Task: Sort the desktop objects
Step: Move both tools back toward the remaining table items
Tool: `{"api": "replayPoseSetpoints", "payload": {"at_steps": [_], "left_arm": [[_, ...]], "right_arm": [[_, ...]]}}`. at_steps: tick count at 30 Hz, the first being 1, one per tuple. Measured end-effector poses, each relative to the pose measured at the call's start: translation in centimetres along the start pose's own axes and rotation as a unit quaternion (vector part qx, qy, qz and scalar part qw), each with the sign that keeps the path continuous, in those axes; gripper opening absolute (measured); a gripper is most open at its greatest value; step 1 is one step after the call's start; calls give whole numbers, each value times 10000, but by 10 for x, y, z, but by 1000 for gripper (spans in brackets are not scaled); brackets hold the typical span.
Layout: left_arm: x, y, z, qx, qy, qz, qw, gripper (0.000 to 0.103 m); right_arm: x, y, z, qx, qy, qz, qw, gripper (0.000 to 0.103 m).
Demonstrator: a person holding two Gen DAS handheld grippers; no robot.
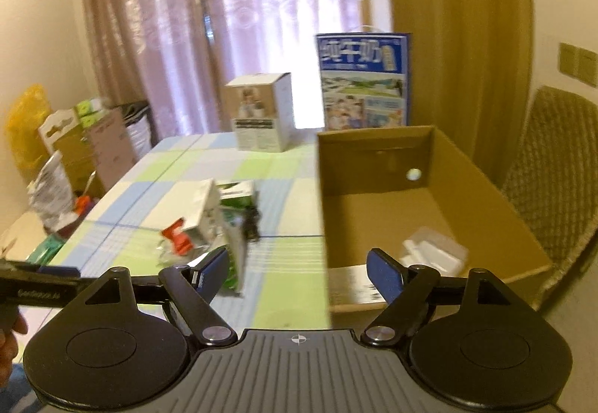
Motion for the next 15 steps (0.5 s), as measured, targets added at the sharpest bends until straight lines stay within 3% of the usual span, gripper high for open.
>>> {"api": "replayPoseSetpoints", "payload": {"at_steps": [15], "left_arm": [[-53,-5,15,32,-489,-71,9988,86]], "right_arm": [[-44,3,50,-342,-329,-589,9971,79]]}}
Point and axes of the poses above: each gripper's, at about its wrist camera, not at the fingertips, and z roughly the way its jaws point, x to its right, y to its underside, the point moved 2 cm from there along z, roughly the way its jaws point, and after that the axes turned 8 degrees about -x, right-handed, at the moved point
